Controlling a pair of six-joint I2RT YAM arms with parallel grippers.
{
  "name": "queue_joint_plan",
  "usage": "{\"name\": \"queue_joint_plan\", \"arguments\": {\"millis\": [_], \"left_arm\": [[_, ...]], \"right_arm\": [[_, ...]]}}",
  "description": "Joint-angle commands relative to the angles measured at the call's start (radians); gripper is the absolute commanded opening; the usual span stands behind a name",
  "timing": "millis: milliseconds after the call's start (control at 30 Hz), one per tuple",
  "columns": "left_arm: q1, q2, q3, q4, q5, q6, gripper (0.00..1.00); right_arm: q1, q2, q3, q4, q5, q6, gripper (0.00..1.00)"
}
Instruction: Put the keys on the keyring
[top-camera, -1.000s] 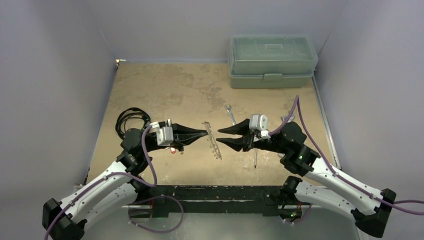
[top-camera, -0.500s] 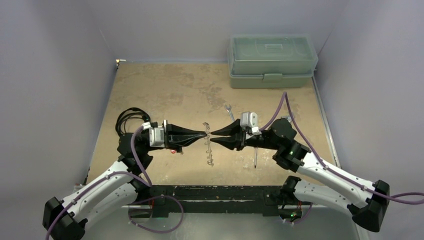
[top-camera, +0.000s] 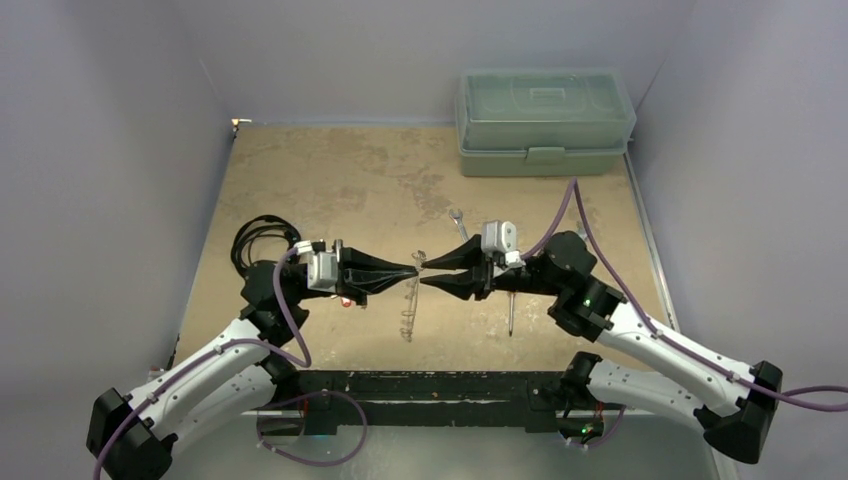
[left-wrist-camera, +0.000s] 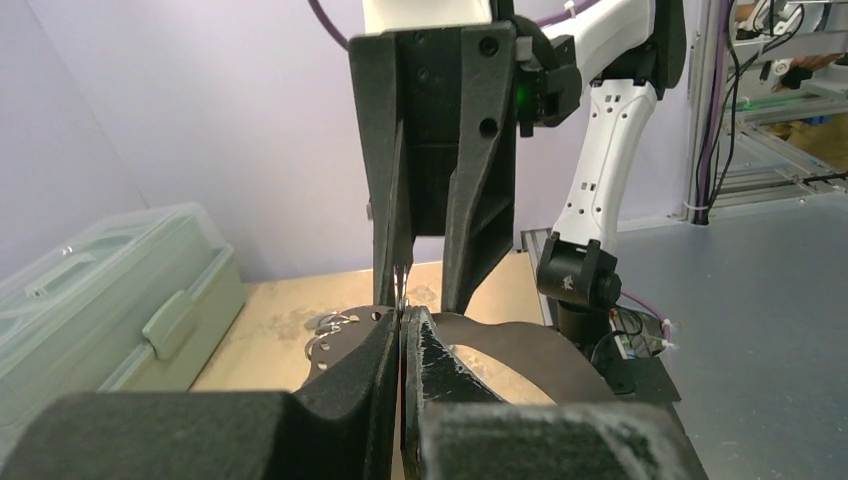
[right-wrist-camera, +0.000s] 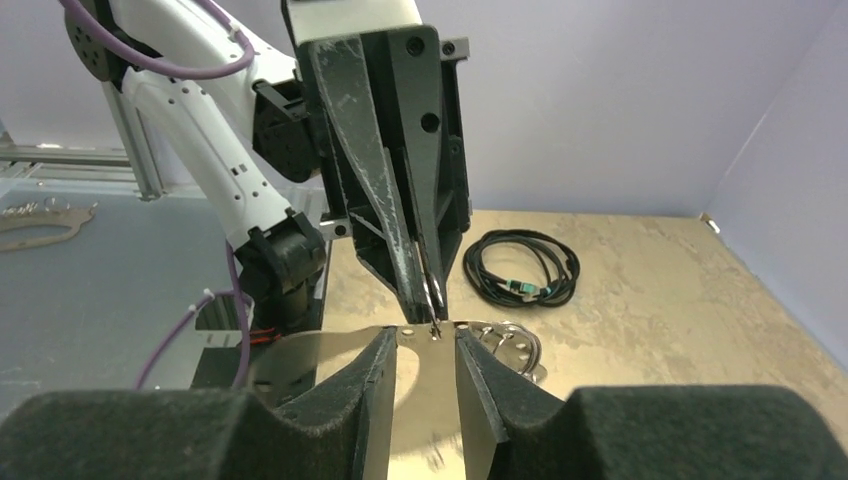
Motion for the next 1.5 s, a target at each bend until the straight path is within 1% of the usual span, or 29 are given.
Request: {"name": "queue_joint_plan", "arguments": {"millis": [0, 167, 500, 600, 833, 1200, 1467], "left_arm": [[0.008, -0.005, 0.015, 0.023, 0.014, 0.007, 0.0], [0.016, 0.0, 0.007, 0.093, 0.019, -0.041, 0.0], [0.022, 0.082, -0.006, 0.295, 0.078, -0.185, 0.0], [0.023, 0.099, -0.003, 0.298, 0.106, -0.202, 0.0], [0.024, 0.104, -0.006, 0.291, 0.11, -0.2, 0.0], [0.024, 0.123, -0.007, 0.322, 0.117, -0.228, 0.0], [0.025, 0.131, -0.01, 0.331, 0.12, -0.235, 0.0]], "right_arm": [[0.004, -0.072, 0.0, 0.002, 0.022, -0.033, 0.32], [0.004, -0.121, -0.054, 0.022, 0.037, -0.03, 0.37], [0.004, -0.091, -0.048, 0.075, 0.011, -0.019, 0.36], [0.004, -0.084, -0.047, 0.081, 0.009, -0.02, 0.36], [0.004, -0.08, -0.05, 0.102, 0.009, -0.016, 0.35], [0.004, -0.062, -0.042, 0.111, -0.004, -0.022, 0.29], [0.004, -0.047, -0.034, 0.115, -0.016, -0.026, 0.19]]}}
